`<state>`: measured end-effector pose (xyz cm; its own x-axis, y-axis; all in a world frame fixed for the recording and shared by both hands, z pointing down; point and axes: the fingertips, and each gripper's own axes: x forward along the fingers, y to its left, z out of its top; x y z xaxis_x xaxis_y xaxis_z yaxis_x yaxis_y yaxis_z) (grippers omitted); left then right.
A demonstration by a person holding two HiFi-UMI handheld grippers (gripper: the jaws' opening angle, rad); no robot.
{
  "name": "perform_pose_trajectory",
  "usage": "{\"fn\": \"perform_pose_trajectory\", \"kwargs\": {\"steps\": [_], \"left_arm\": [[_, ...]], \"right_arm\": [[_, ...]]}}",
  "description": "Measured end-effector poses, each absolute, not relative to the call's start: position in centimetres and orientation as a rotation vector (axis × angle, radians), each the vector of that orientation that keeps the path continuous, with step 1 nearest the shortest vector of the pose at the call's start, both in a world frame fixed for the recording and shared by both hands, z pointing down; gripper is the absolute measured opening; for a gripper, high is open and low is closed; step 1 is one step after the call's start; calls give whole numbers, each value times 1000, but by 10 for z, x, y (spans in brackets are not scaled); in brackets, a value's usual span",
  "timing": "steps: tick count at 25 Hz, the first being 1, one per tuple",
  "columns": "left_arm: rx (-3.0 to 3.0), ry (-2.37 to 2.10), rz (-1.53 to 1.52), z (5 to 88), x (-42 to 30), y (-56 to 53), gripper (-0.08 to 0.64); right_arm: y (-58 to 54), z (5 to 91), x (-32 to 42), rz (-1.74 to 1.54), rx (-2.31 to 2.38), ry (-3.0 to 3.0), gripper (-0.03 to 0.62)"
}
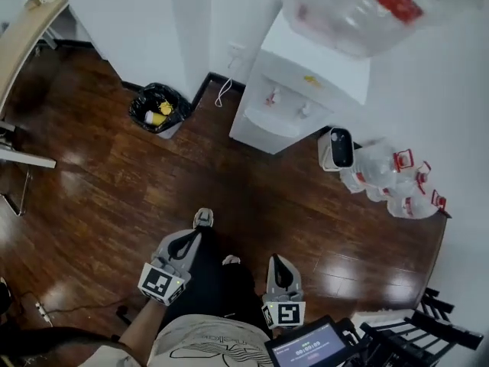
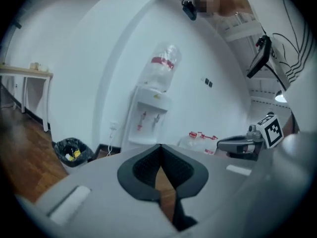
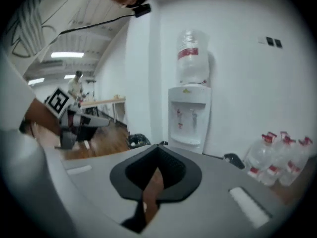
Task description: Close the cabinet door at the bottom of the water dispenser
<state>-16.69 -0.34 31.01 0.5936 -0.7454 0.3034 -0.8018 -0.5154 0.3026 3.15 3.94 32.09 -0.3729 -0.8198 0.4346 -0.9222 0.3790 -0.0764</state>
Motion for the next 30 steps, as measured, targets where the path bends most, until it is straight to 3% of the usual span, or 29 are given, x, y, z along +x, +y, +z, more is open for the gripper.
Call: {"fn": "perform_pose_trajectory", "kwargs": {"steps": [4, 10, 15, 30], "left_arm": [[2457, -1208, 33, 178, -145, 2, 18], [2661, -1114, -70, 65, -108, -8, 5], [2793, -1054, -16, 40, -75, 34, 5], [2784, -1006, -22, 42, -68, 52, 5]], "right_arm": [[45, 207, 19, 713, 1701, -2351, 2], [12, 105, 5, 322, 1842, -2416, 2], [51, 86, 30, 510, 2028, -2356, 0], [69, 88, 10, 595, 1872, -2419, 0]]}}
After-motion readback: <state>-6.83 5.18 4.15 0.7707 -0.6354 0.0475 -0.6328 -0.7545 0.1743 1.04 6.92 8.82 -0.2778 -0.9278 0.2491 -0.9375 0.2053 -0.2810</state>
